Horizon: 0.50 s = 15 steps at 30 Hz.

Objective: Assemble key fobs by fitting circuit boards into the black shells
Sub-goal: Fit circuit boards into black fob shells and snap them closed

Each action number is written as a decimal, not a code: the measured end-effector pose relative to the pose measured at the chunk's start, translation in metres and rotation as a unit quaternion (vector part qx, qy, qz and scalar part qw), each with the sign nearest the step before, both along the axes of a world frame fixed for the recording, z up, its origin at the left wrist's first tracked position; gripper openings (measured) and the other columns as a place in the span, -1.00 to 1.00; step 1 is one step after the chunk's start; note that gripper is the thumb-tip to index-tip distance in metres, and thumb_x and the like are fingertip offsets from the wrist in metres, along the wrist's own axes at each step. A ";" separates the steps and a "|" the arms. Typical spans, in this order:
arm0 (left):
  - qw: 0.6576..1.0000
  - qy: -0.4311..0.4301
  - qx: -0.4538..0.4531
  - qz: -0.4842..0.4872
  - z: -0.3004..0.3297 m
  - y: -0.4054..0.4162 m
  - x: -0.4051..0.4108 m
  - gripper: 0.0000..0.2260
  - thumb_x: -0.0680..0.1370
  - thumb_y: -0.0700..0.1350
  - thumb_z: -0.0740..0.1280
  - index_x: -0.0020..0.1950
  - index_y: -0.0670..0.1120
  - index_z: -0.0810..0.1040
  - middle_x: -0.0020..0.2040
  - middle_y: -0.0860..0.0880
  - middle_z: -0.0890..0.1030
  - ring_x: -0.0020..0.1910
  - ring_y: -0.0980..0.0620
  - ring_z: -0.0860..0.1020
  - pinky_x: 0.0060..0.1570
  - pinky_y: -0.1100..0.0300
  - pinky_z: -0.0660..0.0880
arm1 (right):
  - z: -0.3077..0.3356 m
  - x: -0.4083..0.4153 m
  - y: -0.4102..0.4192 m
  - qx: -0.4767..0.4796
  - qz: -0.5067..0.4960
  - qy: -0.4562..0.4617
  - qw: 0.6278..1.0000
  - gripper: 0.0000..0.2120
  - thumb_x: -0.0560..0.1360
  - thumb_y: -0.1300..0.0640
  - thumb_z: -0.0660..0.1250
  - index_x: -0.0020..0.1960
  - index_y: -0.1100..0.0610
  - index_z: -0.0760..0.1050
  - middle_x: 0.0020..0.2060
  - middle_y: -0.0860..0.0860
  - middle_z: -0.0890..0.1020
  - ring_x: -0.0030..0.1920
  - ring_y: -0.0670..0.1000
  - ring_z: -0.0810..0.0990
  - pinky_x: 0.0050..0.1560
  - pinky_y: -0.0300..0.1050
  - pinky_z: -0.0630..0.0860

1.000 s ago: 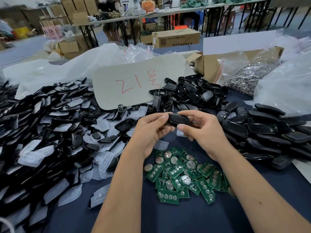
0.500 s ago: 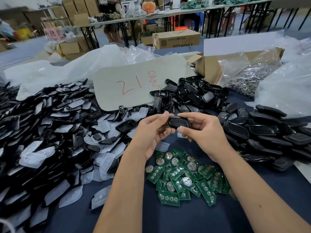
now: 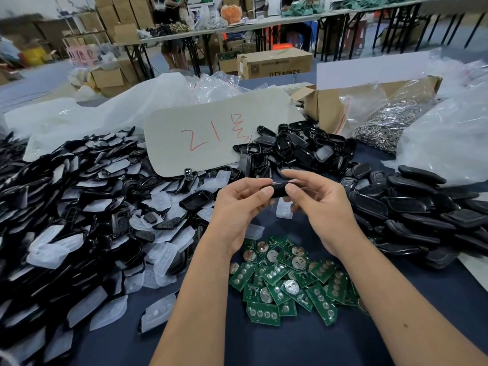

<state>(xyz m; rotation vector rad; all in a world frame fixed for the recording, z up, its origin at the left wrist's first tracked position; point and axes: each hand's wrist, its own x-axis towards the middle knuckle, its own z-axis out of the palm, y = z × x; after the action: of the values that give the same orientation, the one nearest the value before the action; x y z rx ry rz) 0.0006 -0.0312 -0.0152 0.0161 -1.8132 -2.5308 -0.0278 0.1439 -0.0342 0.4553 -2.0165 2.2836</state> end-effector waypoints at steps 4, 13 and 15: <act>1.000 0.008 0.000 -0.004 0.000 0.000 0.001 -0.85 0.42 -0.19 0.50 -0.03 -0.05 0.77 -0.07 -0.18 0.69 -0.11 -0.05 0.64 0.02 0.20 0.63 | 0.000 0.000 0.002 -0.008 0.006 -0.016 1.000 -0.84 0.56 0.21 0.47 0.09 0.03 0.75 -0.07 0.24 0.72 -0.16 0.03 0.64 -0.02 -0.12 0.64; 0.999 0.050 -0.022 0.004 0.000 0.002 0.000 -0.84 0.46 -0.21 0.50 0.01 -0.05 0.78 0.01 -0.18 0.74 0.03 -0.09 0.70 0.11 0.11 0.64 | -0.004 -0.003 0.004 -0.043 0.016 -0.040 0.998 -0.84 0.56 0.26 0.46 0.09 0.09 0.73 0.02 0.27 0.71 -0.09 0.12 0.66 0.06 0.07 0.62; 0.996 0.063 -0.053 0.019 -0.002 0.003 -0.001 -0.83 0.52 -0.24 0.49 0.02 0.00 0.78 0.01 -0.16 0.75 0.03 -0.09 0.70 0.13 0.08 0.64 | -0.003 -0.002 0.003 -0.053 0.015 -0.042 0.998 -0.84 0.57 0.27 0.45 0.09 0.10 0.73 0.02 0.27 0.71 -0.07 0.12 0.66 0.05 0.06 0.60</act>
<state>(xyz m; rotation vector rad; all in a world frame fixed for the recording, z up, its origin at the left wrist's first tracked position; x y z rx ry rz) 0.0000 -0.0287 -0.0170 -0.1090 -1.8766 -2.3496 -0.0300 0.1474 -0.0376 0.3906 -1.9241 2.4534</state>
